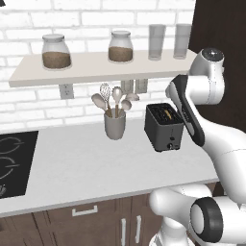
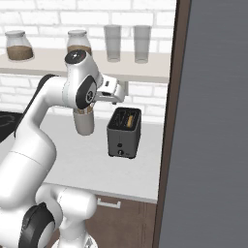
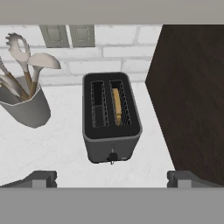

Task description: Start the toaster. Once the lever pops up, take the bread to the plate on the dining counter.

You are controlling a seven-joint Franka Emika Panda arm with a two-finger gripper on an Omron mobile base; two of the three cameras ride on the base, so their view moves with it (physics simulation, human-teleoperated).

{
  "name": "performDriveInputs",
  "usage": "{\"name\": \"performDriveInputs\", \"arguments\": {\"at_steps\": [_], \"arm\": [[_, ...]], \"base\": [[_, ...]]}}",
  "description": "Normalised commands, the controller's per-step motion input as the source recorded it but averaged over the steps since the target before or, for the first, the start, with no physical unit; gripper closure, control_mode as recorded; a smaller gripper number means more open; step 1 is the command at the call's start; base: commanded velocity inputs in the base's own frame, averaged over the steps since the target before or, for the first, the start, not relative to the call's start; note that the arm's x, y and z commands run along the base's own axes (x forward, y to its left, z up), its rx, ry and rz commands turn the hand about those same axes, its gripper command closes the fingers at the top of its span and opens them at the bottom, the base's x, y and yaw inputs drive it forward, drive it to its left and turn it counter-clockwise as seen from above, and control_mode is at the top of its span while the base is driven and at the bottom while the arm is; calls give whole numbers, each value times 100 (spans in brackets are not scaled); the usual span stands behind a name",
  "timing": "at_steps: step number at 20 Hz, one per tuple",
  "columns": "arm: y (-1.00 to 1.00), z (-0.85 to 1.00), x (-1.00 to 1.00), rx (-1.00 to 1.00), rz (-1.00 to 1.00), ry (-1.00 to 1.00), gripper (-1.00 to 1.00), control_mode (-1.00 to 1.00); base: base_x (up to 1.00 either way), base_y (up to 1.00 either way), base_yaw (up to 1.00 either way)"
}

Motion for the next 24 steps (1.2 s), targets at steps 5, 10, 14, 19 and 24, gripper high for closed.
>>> {"name": "performDriveInputs", "arguments": {"at_steps": [5, 10, 14, 19, 24], "arm": [[0, 0, 0, 0, 0, 0, -100, -100], [0, 0, 0, 0, 0, 0, -100, -100], [0, 0, 0, 0, 0, 0, -100, -100], [0, 0, 0, 0, 0, 0, -100, -100], [0, 0, 0, 0, 0, 0, -100, -100]], "base": [[0, 0, 0], [0, 0, 0], [0, 0, 0], [0, 0, 0], [0, 0, 0]]}}
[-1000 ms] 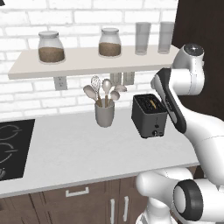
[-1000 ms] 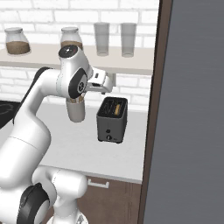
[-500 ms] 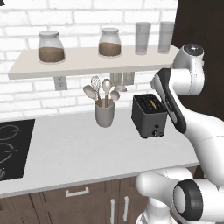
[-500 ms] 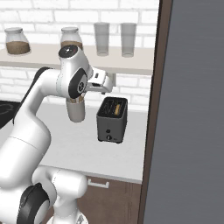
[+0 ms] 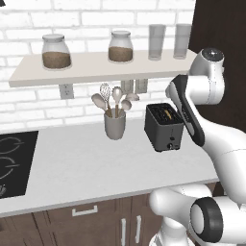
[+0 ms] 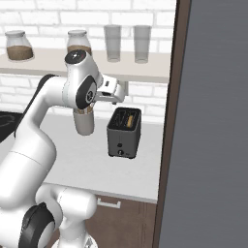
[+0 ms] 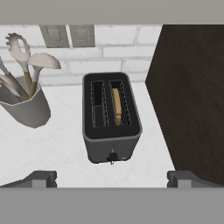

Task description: Start the toaster. Once the lever pops up, take the bread to the plate on the dining counter.

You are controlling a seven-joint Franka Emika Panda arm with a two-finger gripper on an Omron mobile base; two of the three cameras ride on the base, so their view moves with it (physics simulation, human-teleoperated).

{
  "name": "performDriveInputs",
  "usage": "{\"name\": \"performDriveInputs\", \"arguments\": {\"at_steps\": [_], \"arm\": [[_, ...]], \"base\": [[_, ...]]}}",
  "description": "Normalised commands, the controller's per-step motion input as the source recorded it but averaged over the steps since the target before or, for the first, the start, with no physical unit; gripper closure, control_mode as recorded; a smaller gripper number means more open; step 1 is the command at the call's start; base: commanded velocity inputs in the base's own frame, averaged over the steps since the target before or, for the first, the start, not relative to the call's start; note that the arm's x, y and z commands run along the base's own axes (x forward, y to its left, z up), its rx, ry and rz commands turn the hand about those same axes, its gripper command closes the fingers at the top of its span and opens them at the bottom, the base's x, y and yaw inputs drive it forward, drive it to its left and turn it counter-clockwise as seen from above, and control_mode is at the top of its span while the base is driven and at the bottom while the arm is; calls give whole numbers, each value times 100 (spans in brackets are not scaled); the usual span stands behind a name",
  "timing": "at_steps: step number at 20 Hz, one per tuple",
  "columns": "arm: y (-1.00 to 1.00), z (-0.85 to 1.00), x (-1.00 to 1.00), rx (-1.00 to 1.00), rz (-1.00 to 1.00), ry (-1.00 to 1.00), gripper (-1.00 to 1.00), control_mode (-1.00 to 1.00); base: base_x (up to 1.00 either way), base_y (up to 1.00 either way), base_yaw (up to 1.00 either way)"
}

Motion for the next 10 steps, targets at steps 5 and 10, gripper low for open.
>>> {"name": "performDriveInputs", "arguments": {"at_steps": [5, 10], "arm": [[0, 0, 0, 0, 0, 0, -100, -100], [0, 0, 0, 0, 0, 0, -100, -100]], "base": [[0, 0, 0], [0, 0, 0]]}}
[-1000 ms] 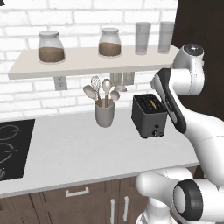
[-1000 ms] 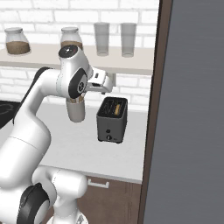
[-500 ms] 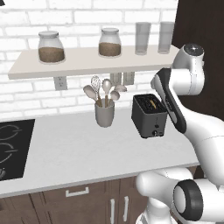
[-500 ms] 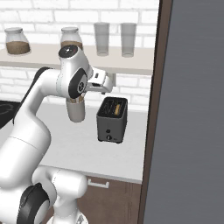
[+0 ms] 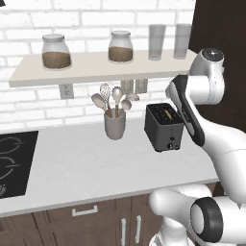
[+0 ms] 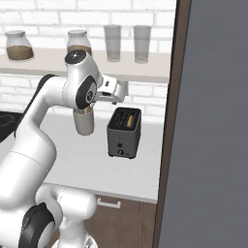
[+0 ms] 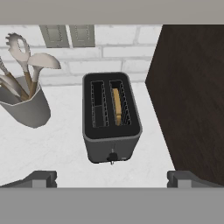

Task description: Start the toaster. Once the lever pops up, take the bread to the plate on the dining counter.

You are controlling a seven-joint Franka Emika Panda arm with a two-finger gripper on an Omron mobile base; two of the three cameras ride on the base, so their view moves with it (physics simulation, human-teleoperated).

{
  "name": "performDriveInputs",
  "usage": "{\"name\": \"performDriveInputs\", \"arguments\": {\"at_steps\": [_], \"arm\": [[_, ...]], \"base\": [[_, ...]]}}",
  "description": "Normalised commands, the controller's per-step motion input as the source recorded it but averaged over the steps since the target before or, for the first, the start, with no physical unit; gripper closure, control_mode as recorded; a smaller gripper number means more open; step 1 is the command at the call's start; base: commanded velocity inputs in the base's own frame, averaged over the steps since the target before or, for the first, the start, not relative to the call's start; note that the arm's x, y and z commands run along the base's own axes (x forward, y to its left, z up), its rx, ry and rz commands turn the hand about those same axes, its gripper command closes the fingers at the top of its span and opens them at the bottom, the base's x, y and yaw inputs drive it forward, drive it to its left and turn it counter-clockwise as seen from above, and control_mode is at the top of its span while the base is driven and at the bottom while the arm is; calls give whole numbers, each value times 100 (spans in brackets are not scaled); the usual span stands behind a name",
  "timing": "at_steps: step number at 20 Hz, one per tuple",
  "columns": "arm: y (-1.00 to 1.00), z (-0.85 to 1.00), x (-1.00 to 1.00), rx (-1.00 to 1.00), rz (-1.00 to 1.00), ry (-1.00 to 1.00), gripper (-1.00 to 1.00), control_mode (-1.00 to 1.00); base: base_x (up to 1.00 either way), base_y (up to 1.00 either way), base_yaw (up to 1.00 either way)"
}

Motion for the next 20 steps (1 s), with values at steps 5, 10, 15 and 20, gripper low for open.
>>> {"name": "performDriveInputs", "arguments": {"at_steps": [5, 10, 15, 20], "arm": [[0, 0, 0, 0, 0, 0, -100, -100], [0, 0, 0, 0, 0, 0, -100, -100], [0, 0, 0, 0, 0, 0, -100, -100], [0, 0, 0, 0, 0, 0, -100, -100]], "base": [[0, 0, 0], [0, 0, 0], [0, 0, 0], [0, 0, 0]]}}
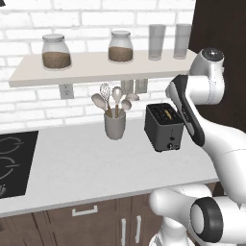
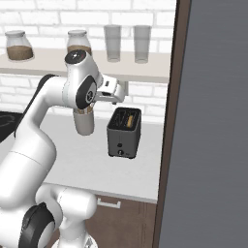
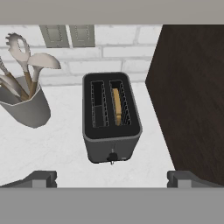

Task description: Start the toaster. Once the lever pops up, take the bread to the plate on the dining counter.

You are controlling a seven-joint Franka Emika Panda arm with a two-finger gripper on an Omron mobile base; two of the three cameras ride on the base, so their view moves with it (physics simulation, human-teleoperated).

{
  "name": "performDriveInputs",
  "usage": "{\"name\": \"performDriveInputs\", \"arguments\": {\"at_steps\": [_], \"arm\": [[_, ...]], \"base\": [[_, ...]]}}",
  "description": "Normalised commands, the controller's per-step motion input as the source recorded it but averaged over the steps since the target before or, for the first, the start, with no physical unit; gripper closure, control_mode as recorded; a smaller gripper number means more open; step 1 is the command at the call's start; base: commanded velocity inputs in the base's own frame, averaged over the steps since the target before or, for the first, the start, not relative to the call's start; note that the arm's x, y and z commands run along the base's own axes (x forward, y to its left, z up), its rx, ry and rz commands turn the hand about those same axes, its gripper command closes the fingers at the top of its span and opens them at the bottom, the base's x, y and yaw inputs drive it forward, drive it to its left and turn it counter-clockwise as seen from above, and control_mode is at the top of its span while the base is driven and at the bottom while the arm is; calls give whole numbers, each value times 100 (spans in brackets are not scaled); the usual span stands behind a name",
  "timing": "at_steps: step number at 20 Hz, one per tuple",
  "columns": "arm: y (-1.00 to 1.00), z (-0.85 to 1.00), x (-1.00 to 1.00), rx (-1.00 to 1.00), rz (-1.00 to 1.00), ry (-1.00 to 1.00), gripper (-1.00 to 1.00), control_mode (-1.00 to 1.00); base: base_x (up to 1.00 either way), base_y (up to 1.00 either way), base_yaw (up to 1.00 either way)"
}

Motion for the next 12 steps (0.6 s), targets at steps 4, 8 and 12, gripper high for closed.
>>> {"name": "performDriveInputs", "arguments": {"at_steps": [4, 8, 12], "arm": [[0, 0, 0, 0, 0, 0, -100, -100], [0, 0, 0, 0, 0, 0, -100, -100], [0, 0, 0, 0, 0, 0, -100, -100]], "base": [[0, 0, 0], [0, 0, 0], [0, 0, 0]]}}
